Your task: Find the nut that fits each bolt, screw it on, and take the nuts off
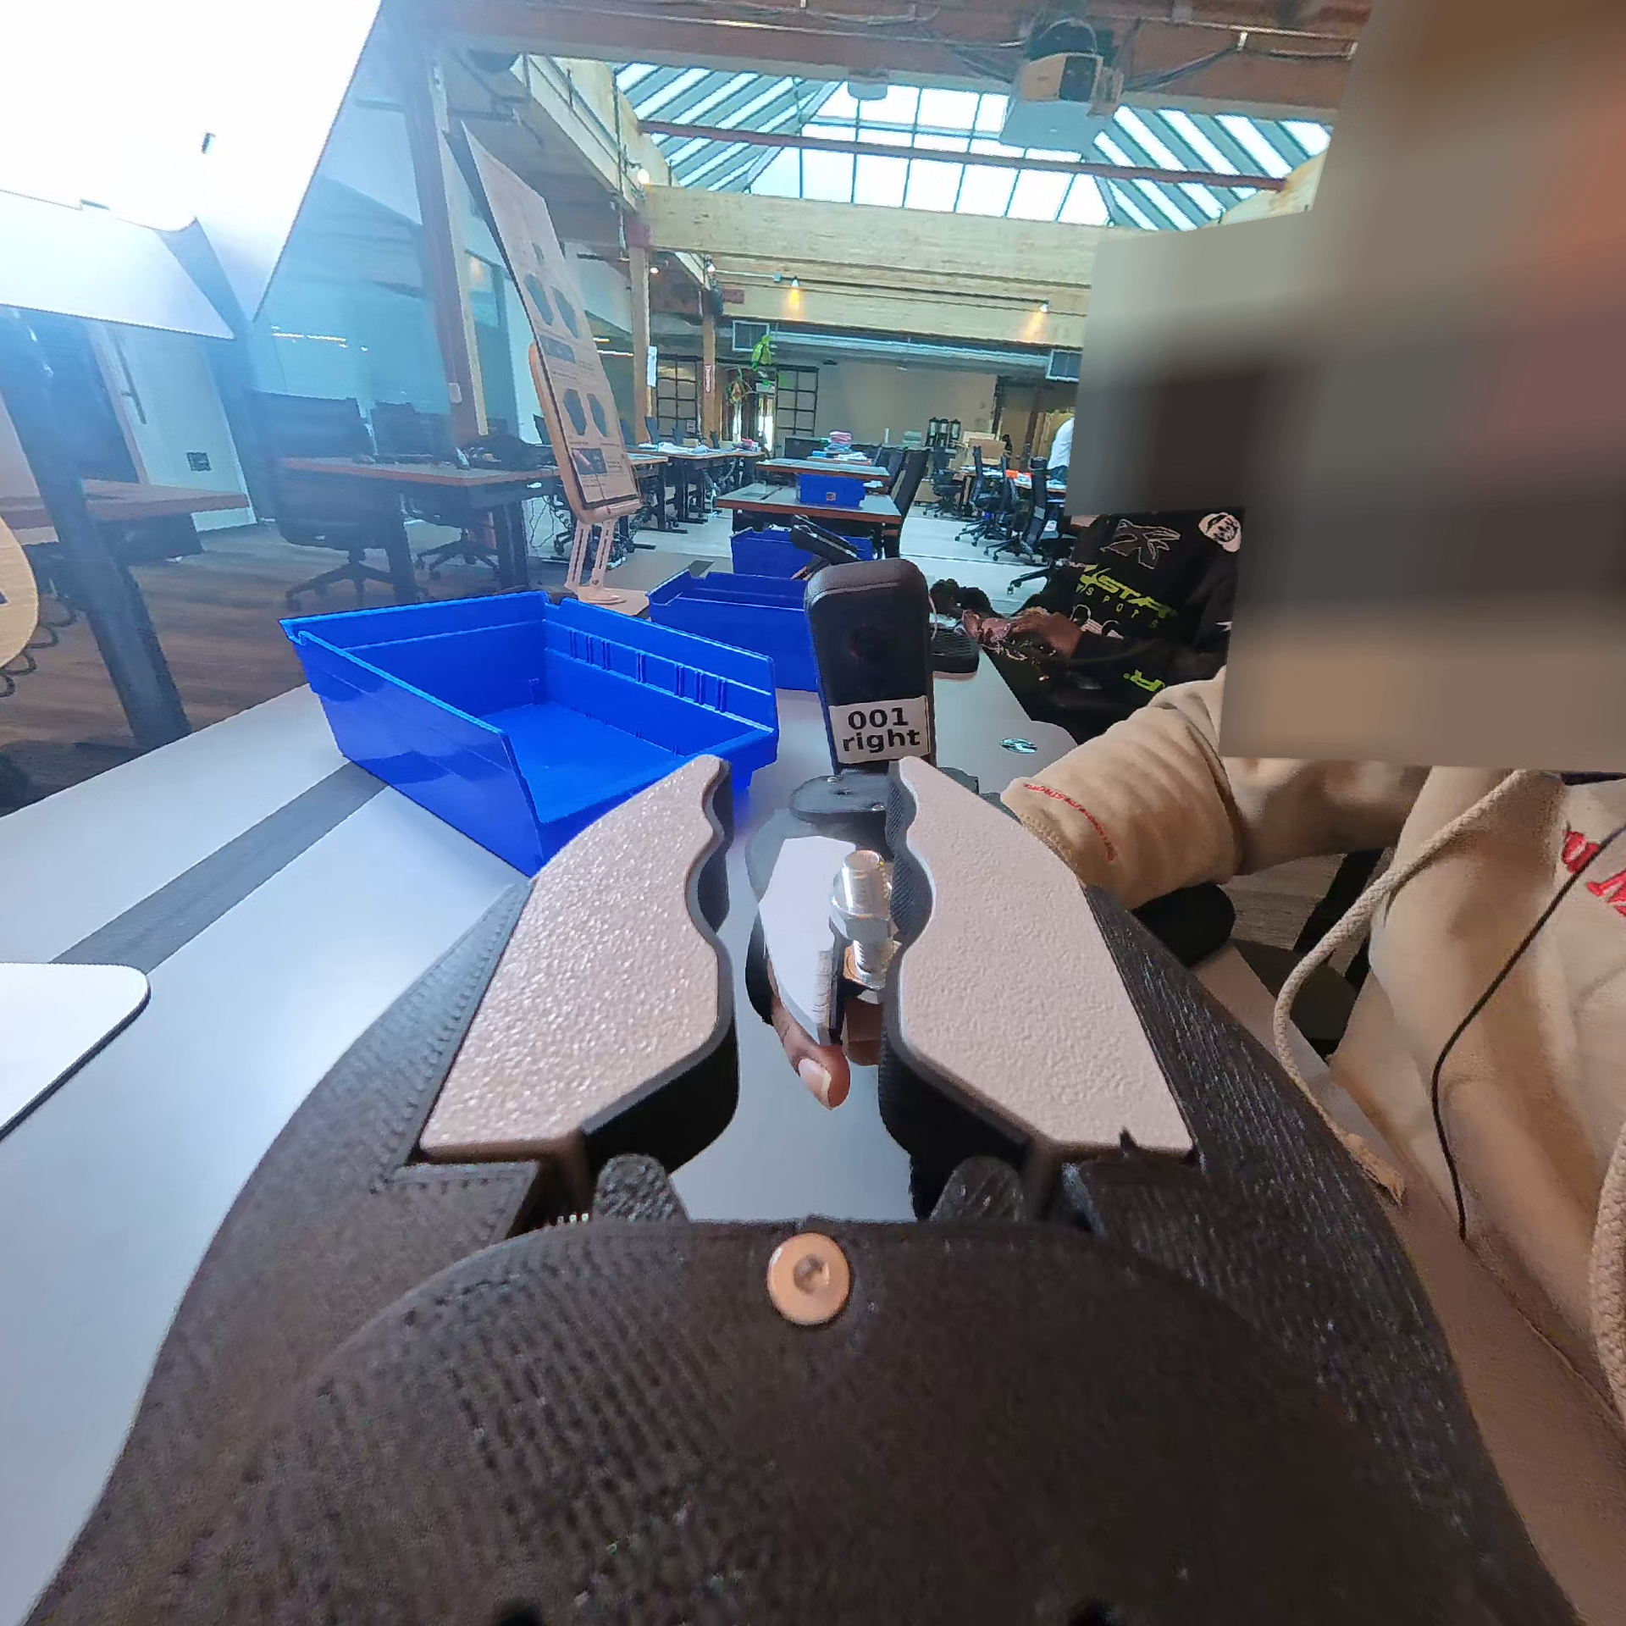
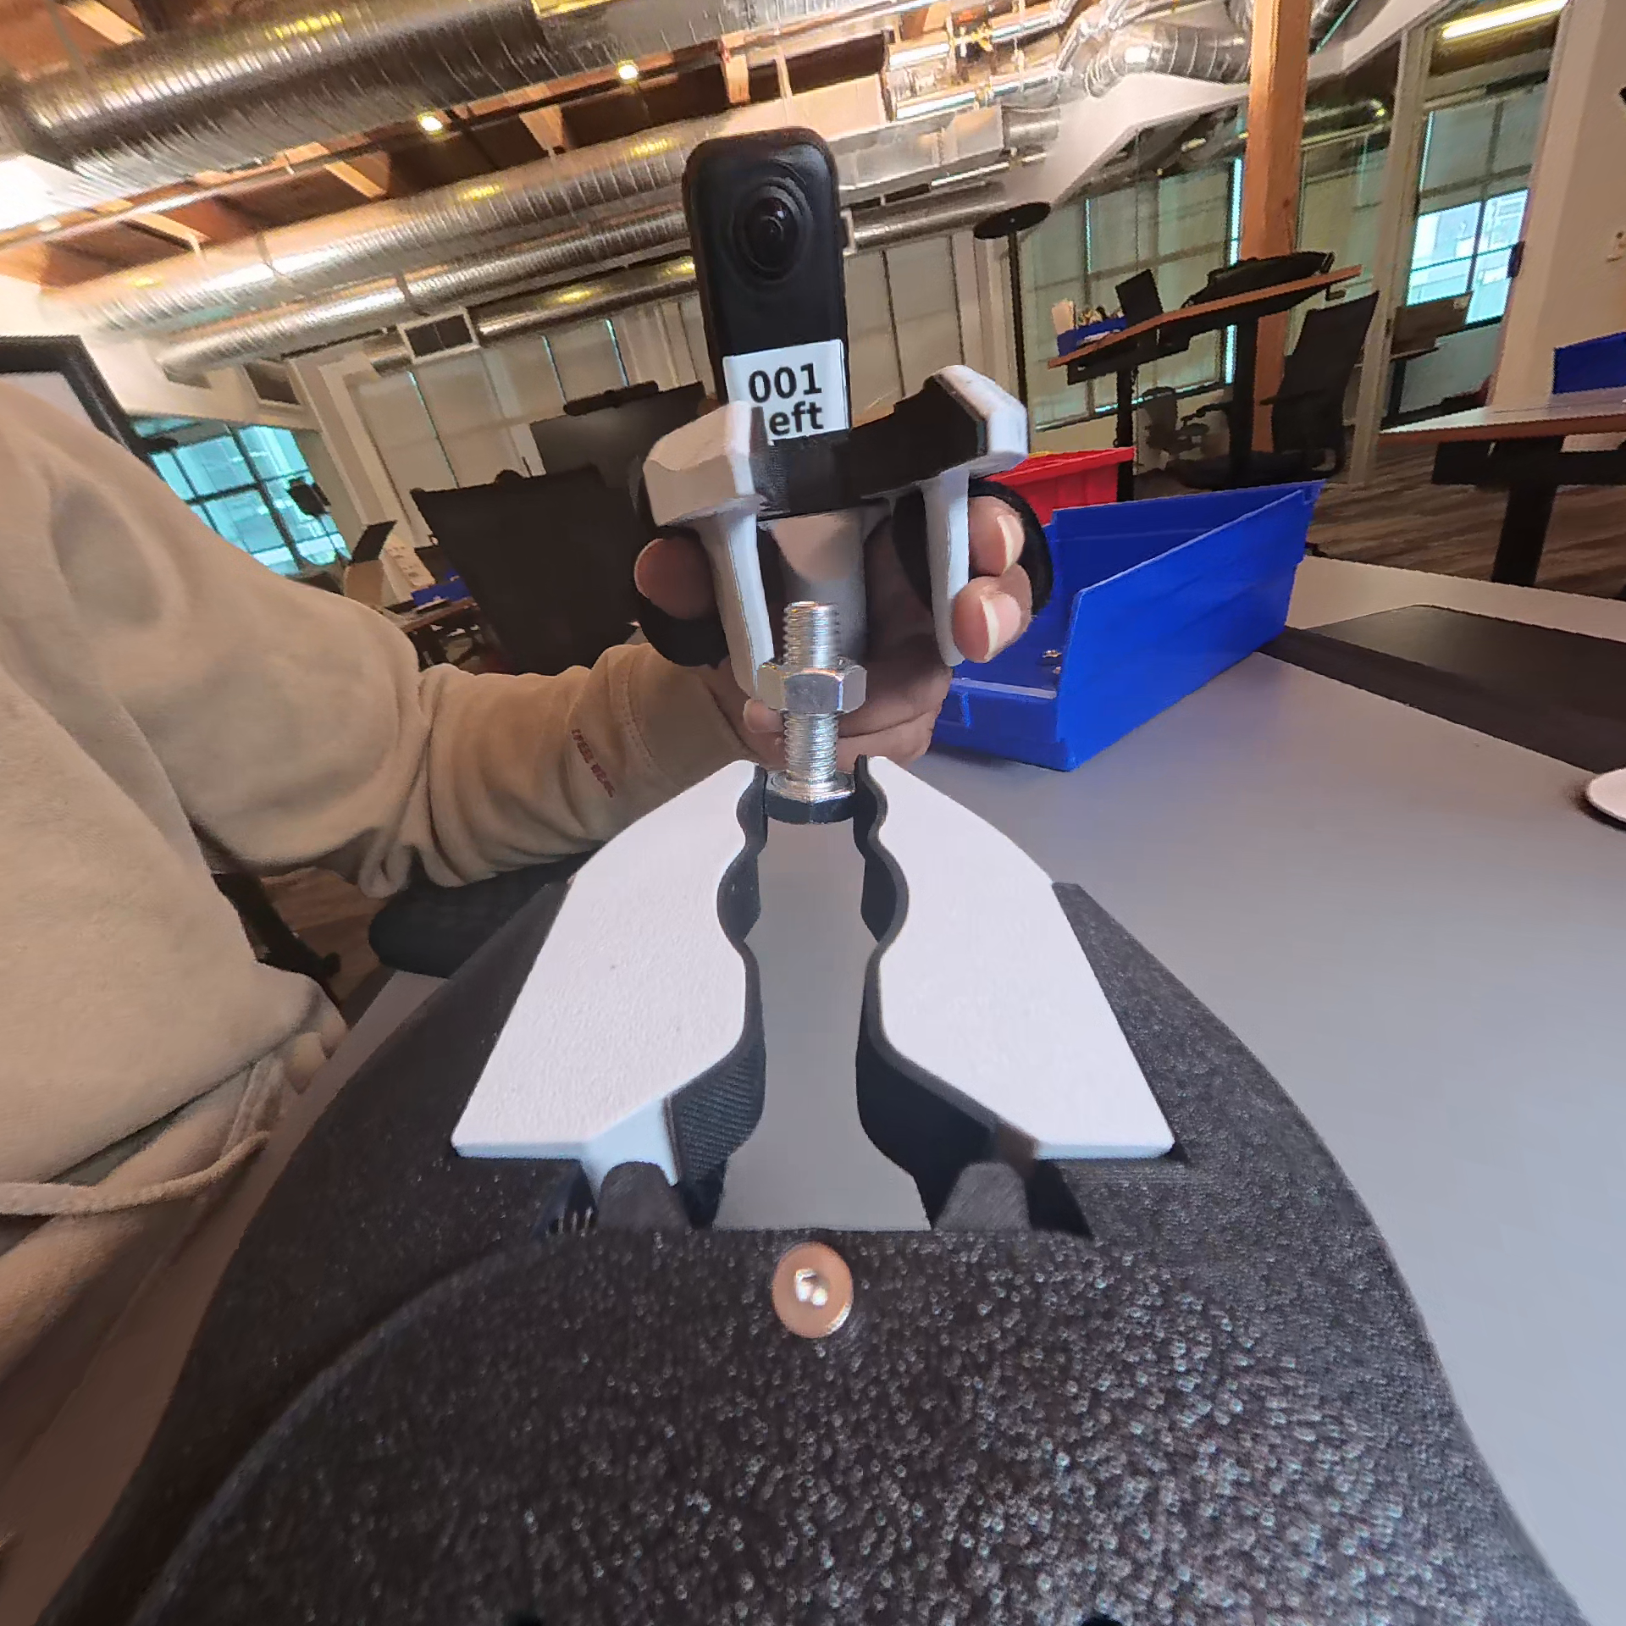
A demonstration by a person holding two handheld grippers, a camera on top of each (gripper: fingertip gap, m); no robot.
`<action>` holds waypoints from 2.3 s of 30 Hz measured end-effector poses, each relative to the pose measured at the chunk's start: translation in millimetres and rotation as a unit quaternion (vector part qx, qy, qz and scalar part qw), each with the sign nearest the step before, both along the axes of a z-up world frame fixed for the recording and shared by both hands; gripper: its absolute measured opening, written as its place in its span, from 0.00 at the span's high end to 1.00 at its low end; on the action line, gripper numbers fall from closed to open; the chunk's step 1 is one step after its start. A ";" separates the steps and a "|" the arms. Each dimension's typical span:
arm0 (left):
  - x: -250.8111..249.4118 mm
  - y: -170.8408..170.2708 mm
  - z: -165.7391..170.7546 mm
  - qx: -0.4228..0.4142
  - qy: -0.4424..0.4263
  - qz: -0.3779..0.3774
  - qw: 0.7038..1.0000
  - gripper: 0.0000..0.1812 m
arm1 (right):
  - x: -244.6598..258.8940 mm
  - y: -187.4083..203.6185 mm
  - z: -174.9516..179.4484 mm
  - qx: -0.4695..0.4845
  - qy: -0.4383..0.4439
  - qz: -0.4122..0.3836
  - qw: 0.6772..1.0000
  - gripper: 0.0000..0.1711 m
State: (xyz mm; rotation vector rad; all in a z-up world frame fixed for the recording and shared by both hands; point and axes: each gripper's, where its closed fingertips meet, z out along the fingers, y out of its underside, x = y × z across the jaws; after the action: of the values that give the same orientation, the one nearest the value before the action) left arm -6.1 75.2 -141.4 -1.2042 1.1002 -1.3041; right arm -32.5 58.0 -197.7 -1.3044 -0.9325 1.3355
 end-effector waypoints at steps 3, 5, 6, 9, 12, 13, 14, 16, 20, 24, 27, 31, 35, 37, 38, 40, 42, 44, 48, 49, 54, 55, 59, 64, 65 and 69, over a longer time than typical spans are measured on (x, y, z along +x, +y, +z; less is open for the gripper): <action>-0.8 -2.1 1.4 -0.002 -0.004 -0.005 1.000 0.82 | -0.1 -3.2 2.6 -0.004 0.006 0.009 1.000 0.89; -0.9 -3.3 1.2 0.000 -0.003 -0.006 1.000 0.82 | -0.2 -4.1 3.4 -0.005 0.008 0.013 1.000 0.89; -0.7 -3.8 1.4 -0.001 -0.003 -0.007 1.000 0.82 | -0.4 -4.8 4.0 -0.004 0.008 0.015 1.000 0.89; 1.9 -6.3 2.0 0.002 -0.003 -0.009 1.000 0.82 | 0.3 -7.8 6.7 0.001 0.008 0.016 1.000 0.89; 5.2 -11.1 2.4 0.008 0.001 -0.013 1.000 0.82 | 2.0 -7.7 10.4 0.004 0.013 0.010 1.000 0.89; 5.7 -12.7 3.1 0.011 0.002 -0.014 1.000 0.82 | 2.6 -7.0 11.4 0.003 0.015 0.008 1.000 0.89; 5.8 -14.4 4.2 0.013 0.001 -0.015 1.000 0.82 | 2.9 -6.4 11.7 0.005 0.014 0.006 1.000 0.89; 5.9 -17.1 5.3 0.017 0.001 -0.016 1.000 0.82 | 2.4 -7.0 12.4 0.009 0.011 0.007 1.000 0.89; 6.1 -18.3 4.6 0.022 0.004 -0.015 1.000 0.82 | 2.0 -6.8 12.0 0.017 0.004 0.003 1.000 0.89; 3.7 -15.0 3.3 0.021 0.003 -0.010 1.000 0.82 | 4.8 -4.3 13.3 0.020 0.003 -0.004 1.000 0.89; 2.1 -12.2 0.7 0.019 0.007 -0.006 1.000 0.82 | 8.4 0.8 14.4 0.016 0.007 -0.012 1.000 0.89; 3.5 -11.8 -2.4 0.013 0.011 -0.007 1.000 0.80 | 13.9 7.3 16.7 0.016 0.012 -0.029 0.999 0.89; 8.1 -13.7 -4.3 0.009 0.014 -0.009 1.000 0.80 | 15.1 8.0 18.3 0.017 0.018 -0.035 0.999 0.89; 9.5 -7.3 -8.3 0.002 0.025 0.010 1.000 0.84 | 15.1 5.8 20.9 0.023 0.025 -0.033 0.999 0.89; 9.0 -3.9 -11.9 0.002 0.036 0.017 0.999 0.83 | 16.2 5.2 23.8 0.024 0.033 -0.033 0.999 0.89; 4.4 6.3 -15.5 0.007 0.046 0.042 0.998 0.86 | 19.3 5.8 28.1 0.026 0.041 -0.036 0.998 0.89; 1.8 7.7 -11.5 0.005 0.037 0.045 0.998 0.86 | 21.5 8.1 28.8 0.026 0.042 -0.043 0.998 0.89; 4.3 -1.4 -2.8 -0.003 0.016 0.023 1.000 0.85 | 21.5 9.8 26.8 0.023 0.039 -0.045 0.998 0.89; 16.1 -3.7 -14.4 0.015 0.052 0.037 0.998 0.82 | 18.7 8.2 24.9 0.024 0.037 -0.042 0.998 0.89; 14.8 -1.8 -13.7 0.011 0.049 0.039 0.998 0.82 | 20.0 9.3 26.0 0.023 0.042 -0.045 0.998 0.89; 5.9 7.8 -4.1 -0.017 0.022 0.053 0.998 0.88 | 25.4 12.7 29.8 0.029 0.048 -0.055 0.997 0.89; 8.9 1.9 -2.5 -0.014 0.019 0.042 0.999 0.87 | 24.8 13.2 28.6 0.028 0.046 -0.056 0.997 0.89; 19.1 -2.9 -10.1 -0.006 0.040 0.045 0.998 0.84 | 22.1 11.1 27.1 0.037 0.039 -0.055 0.997 0.89; 5.3 14.1 -8.3 -0.026 0.033 0.071 0.997 0.89 | 28.9 15.8 32.5 0.040 0.051 -0.068 0.996 0.89; 5.7 10.7 -5.6 -0.029 0.023 0.060 0.997 0.88 | 29.0 16.4 31.8 0.040 0.049 -0.070 0.996 0.89; 15.7 -0.1 -8.2 -0.020 0.027 0.041 0.999 0.84 | 24.9 15.2 26.0 0.042 0.035 -0.067 0.996 0.89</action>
State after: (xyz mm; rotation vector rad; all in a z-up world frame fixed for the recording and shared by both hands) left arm 9.7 75.1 -149.6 -1.3076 1.0561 -1.2432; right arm -7.5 73.3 -171.7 -1.2265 -0.8290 1.2193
